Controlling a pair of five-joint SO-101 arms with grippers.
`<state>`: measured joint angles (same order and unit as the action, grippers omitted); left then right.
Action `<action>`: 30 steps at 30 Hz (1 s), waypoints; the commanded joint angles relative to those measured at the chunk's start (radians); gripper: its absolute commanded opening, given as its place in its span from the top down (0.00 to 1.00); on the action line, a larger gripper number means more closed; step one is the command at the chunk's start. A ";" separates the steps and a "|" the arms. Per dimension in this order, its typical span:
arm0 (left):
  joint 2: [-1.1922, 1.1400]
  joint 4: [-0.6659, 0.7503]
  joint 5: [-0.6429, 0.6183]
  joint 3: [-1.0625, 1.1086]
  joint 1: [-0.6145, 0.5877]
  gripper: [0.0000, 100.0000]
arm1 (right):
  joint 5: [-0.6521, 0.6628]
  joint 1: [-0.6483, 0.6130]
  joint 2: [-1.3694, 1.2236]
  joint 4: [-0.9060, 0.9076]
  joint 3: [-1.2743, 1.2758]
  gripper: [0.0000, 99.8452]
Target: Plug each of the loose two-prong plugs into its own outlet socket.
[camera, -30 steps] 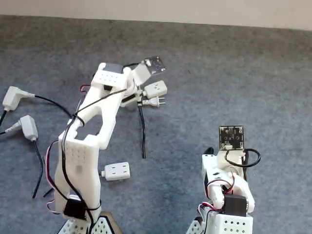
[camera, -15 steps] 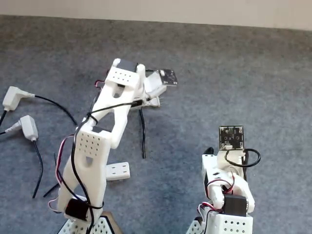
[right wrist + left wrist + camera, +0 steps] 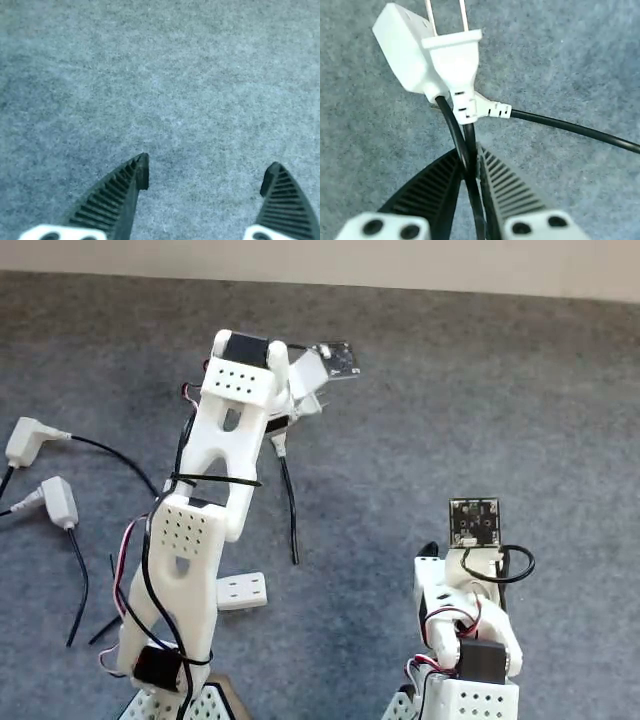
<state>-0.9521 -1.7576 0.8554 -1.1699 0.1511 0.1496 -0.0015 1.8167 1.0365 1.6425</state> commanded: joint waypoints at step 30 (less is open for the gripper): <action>0.028 0.011 -0.069 -0.076 -0.128 0.78 | 0.011 -0.010 0.007 -0.019 0.013 0.65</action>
<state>-0.9521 -1.7530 0.7986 -1.1745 -0.0130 0.1496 -0.0015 1.8167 1.0365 1.6425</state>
